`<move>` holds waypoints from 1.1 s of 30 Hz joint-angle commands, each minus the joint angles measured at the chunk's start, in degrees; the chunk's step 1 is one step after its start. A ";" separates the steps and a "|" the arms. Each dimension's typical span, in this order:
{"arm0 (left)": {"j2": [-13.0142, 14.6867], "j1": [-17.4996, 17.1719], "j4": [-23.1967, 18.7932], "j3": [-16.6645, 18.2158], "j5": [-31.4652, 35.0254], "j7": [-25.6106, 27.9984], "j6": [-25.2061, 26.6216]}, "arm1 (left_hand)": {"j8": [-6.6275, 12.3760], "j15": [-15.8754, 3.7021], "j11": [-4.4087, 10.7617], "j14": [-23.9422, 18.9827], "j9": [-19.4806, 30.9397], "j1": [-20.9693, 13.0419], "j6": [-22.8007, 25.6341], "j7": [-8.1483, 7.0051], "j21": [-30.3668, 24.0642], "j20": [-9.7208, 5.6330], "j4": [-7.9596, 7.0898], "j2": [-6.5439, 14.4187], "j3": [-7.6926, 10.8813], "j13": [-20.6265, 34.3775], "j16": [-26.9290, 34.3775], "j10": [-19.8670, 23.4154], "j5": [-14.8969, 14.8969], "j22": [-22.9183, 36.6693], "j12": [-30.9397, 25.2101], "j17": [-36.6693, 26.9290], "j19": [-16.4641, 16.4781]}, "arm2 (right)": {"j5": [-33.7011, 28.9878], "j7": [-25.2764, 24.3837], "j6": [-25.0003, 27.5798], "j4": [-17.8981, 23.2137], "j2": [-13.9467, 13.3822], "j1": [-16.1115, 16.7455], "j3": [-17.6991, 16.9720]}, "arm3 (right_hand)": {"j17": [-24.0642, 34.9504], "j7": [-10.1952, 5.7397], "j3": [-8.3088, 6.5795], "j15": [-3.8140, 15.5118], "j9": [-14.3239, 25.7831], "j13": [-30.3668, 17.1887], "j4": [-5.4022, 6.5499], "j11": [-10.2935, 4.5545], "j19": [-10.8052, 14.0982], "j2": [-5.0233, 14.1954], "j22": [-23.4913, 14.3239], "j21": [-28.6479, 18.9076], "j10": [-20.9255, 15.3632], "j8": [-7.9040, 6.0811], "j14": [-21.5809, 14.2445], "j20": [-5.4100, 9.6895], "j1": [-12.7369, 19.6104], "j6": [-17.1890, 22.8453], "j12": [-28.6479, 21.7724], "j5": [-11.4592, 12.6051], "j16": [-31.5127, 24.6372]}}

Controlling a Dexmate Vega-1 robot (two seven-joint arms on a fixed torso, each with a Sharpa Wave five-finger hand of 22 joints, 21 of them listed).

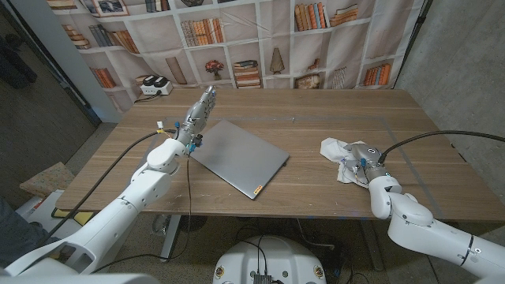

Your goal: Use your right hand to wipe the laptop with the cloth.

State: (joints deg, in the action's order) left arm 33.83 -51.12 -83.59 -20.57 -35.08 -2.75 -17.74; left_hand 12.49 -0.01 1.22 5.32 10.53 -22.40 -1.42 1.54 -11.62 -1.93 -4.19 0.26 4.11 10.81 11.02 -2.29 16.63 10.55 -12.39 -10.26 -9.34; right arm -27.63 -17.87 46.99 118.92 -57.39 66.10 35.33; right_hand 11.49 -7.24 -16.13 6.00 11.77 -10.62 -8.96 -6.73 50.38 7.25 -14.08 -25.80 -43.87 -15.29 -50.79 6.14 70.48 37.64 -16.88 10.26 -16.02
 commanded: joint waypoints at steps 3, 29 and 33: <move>0.77 -0.15 -0.25 0.62 -0.01 -0.70 -0.88 | -0.13 -0.10 0.11 -0.02 0.21 -0.15 0.55 0.16 0.17 0.13 -0.20 0.10 -0.17 0.09 -0.01 0.29 -0.31 0.10 0.02 -0.28 -2.13 | 0.36 -6.71 -4.97 -1.64 1.34 1.05 -2.00 | 0.85 -0.39 2.54 7.92 0.99 -0.44 -0.06 -0.35 6.32 -0.08 -2.52 -7.48 -7.74 -0.77 -9.50 6.38 5.05 6.40 -1.21 -0.20 -2.53; 1.64 -0.73 -2.16 0.77 0.42 -0.07 -0.04 | -0.38 -0.15 0.16 -0.04 0.21 -0.43 0.51 0.19 0.07 0.18 -0.06 0.10 -0.38 0.10 -0.06 0.37 -0.52 0.09 0.14 -0.25 -2.09 | 4.21 -6.99 -12.01 7.19 -1.41 5.25 -8.89 | 2.45 -0.57 5.17 7.60 5.39 -5.98 1.22 -2.78 8.69 0.65 -5.60 -17.94 -17.02 -3.25 -22.17 6.70 6.79 16.43 -6.50 -0.12 -5.29; 1.97 -0.61 -2.51 0.41 0.71 -0.58 0.26 | -0.42 -0.15 0.09 -0.04 0.22 -0.51 0.50 0.19 0.06 0.18 -0.02 0.11 -0.40 0.10 -0.08 0.41 -0.55 0.09 0.15 -0.24 -2.09 | 5.44 -6.76 -15.07 8.28 -1.73 6.05 -10.21 | 2.37 -0.63 5.29 7.57 5.56 -6.38 1.28 -2.78 8.55 0.68 -5.64 -18.26 -17.17 -3.24 -22.24 6.70 6.74 16.58 -6.78 -0.10 -5.16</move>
State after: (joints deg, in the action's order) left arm 35.30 -51.69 -85.27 -19.77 -34.75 -2.99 -18.05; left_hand 12.27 0.00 1.24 5.33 10.53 -22.40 -1.22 1.34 -11.62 -1.62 -4.19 0.26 4.12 10.80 11.02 -2.27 16.18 10.54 -12.39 -10.26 -9.65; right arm -24.95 -24.35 38.43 123.74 -57.89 69.81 28.58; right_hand 13.77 -7.88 -11.05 10.45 16.93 -12.74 -7.67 -6.70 59.14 6.74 -19.56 -43.70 -58.37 -18.07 -69.15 9.61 76.37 53.75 -23.01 9.69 -21.05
